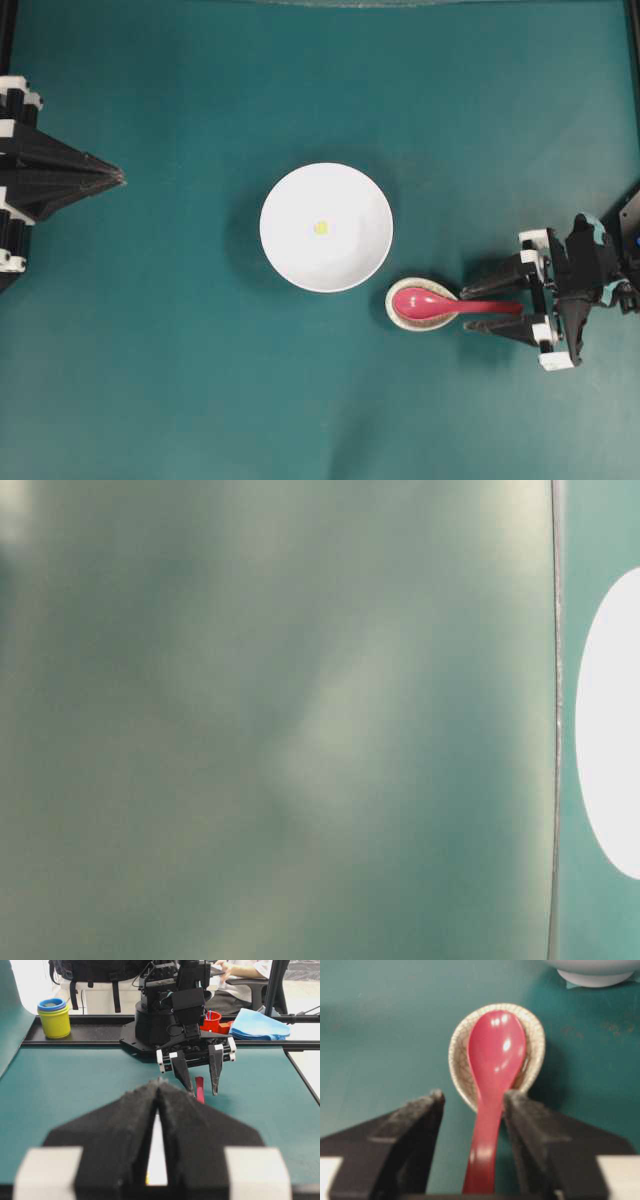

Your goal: Scoop the yellow hexagonal prism block from the bowl with a spoon using the right arm.

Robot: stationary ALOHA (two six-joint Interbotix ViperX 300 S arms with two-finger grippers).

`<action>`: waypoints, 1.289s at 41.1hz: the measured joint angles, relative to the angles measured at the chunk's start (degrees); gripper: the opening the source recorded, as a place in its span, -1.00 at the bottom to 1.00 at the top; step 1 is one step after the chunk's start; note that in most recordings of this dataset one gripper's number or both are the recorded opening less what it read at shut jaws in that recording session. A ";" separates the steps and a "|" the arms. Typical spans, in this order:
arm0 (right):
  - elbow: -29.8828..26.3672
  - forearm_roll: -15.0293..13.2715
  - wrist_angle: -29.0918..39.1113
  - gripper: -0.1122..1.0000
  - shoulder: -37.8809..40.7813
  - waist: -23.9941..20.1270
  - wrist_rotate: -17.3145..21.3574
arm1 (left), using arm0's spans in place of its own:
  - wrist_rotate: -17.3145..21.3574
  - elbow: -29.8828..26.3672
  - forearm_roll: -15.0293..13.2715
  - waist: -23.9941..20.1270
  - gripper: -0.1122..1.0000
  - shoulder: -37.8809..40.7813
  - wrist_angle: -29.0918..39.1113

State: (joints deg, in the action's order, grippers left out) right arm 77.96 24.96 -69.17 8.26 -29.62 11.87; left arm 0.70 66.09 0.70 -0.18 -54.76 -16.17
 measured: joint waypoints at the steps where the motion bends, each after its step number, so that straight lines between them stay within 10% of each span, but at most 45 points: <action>1: 0.09 0.00 0.26 0.14 0.00 0.00 0.00 | -0.09 0.00 0.00 0.00 -0.69 0.00 0.09; 53: 0.26 0.97 2.37 0.09 0.88 -0.09 -3.25 | 0.00 0.00 0.00 0.00 -0.69 0.00 0.09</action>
State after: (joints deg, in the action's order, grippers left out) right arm 78.22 25.93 -66.80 9.14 -29.71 8.61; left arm 0.70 66.09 0.70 -0.18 -54.76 -16.08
